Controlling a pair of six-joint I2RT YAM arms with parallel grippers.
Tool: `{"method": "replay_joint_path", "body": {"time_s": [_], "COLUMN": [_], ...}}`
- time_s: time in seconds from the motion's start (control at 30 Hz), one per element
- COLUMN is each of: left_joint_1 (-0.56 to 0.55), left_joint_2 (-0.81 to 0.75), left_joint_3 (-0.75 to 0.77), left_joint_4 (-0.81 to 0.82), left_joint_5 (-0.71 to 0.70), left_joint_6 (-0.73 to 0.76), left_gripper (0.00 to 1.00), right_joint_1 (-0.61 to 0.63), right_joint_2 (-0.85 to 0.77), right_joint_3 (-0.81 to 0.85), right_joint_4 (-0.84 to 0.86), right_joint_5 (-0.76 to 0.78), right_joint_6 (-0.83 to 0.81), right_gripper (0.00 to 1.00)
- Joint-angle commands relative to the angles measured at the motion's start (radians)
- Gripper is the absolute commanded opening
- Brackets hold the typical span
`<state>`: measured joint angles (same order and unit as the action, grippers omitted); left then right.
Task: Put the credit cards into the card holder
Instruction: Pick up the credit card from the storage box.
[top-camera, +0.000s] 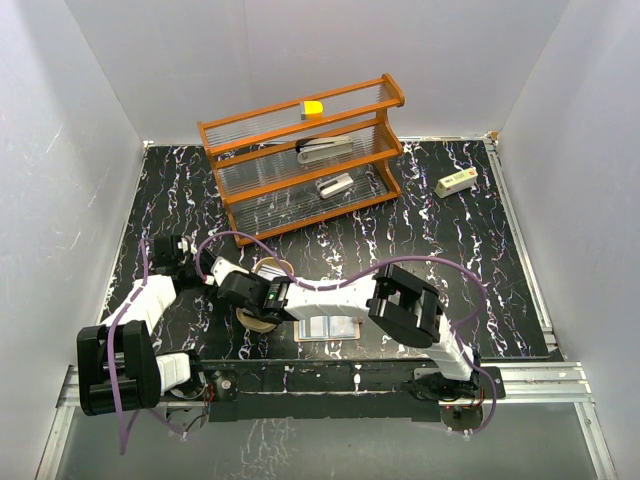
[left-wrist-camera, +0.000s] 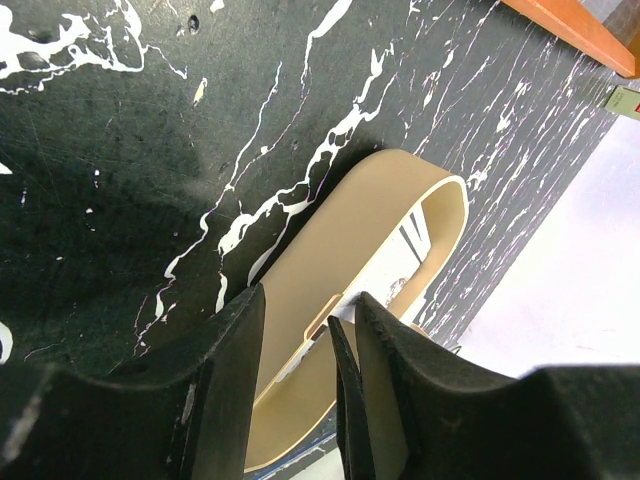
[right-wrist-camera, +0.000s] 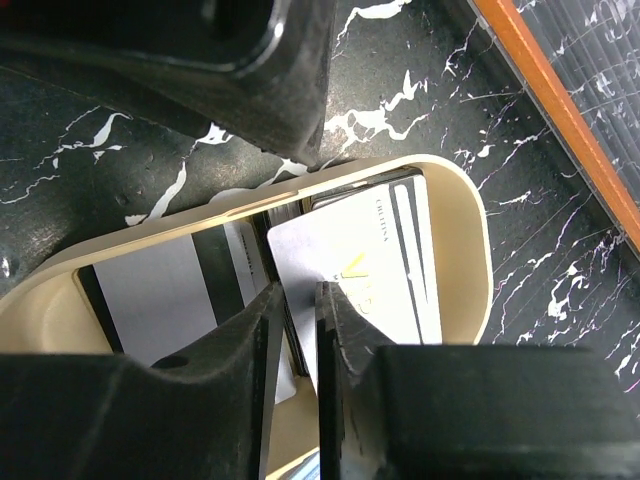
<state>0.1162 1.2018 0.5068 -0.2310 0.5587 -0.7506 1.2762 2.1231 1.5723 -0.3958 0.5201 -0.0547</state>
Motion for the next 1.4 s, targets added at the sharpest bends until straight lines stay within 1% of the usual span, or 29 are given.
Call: {"method": "replay_joint_path", "body": {"time_s": [0.0, 0.27, 0.43, 0.63, 0.77, 0.87, 0.97, 1.07, 1.2, 1.3, 1.37], "left_joint_1": [0.005, 0.005, 0.007, 0.007, 0.007, 0.007, 0.005, 0.006, 0.006, 0.005, 0.005], "left_joint_2": [-0.014, -0.041, -0.049, -0.089, -0.169, -0.201, -0.222, -0.265, -0.308, -0.297, -0.287], "left_joint_3": [-0.004, 0.013, 0.024, 0.023, -0.005, 0.008, 0.018, 0.017, -0.023, -0.049, -0.069], "left_joint_4": [-0.016, -0.053, -0.066, -0.062, -0.008, -0.009, 0.023, 0.044, 0.145, 0.225, 0.311], "left_joint_5": [0.016, -0.02, -0.02, 0.006, 0.059, 0.092, 0.166, 0.219, 0.322, 0.396, 0.462], "left_joint_6": [0.005, -0.004, -0.013, -0.003, -0.007, 0.021, 0.045, 0.054, -0.003, -0.034, -0.074], "left_gripper": [0.4, 0.4, 0.4, 0.4, 0.45, 0.46, 0.49, 0.52, 0.56, 0.57, 0.59], "right_joint_1": [0.007, 0.007, 0.006, 0.0, -0.008, -0.01, -0.027, -0.087, -0.171, -0.223, -0.259], "right_joint_2": [-0.082, -0.122, -0.144, -0.215, -0.248, -0.272, -0.304, -0.369, -0.452, -0.514, -0.546], "right_joint_3": [-0.012, -0.026, -0.031, -0.097, -0.11, -0.113, -0.129, -0.204, -0.291, -0.377, -0.424], "right_joint_4": [0.014, 0.03, 0.027, 0.073, 0.069, 0.067, 0.073, 0.154, 0.228, 0.317, 0.369], "right_joint_5": [-0.006, 0.011, 0.022, 0.02, -0.002, -0.012, -0.086, -0.238, -0.412, -0.52, -0.595], "right_joint_6": [0.016, 0.01, 0.006, 0.011, 0.032, 0.041, 0.068, 0.135, 0.23, 0.3, 0.344], "right_gripper": [0.14, 0.0, 0.0, 0.0, 0.0, 0.0, 0.0, 0.0, 0.0, 0.0, 0.0]}}
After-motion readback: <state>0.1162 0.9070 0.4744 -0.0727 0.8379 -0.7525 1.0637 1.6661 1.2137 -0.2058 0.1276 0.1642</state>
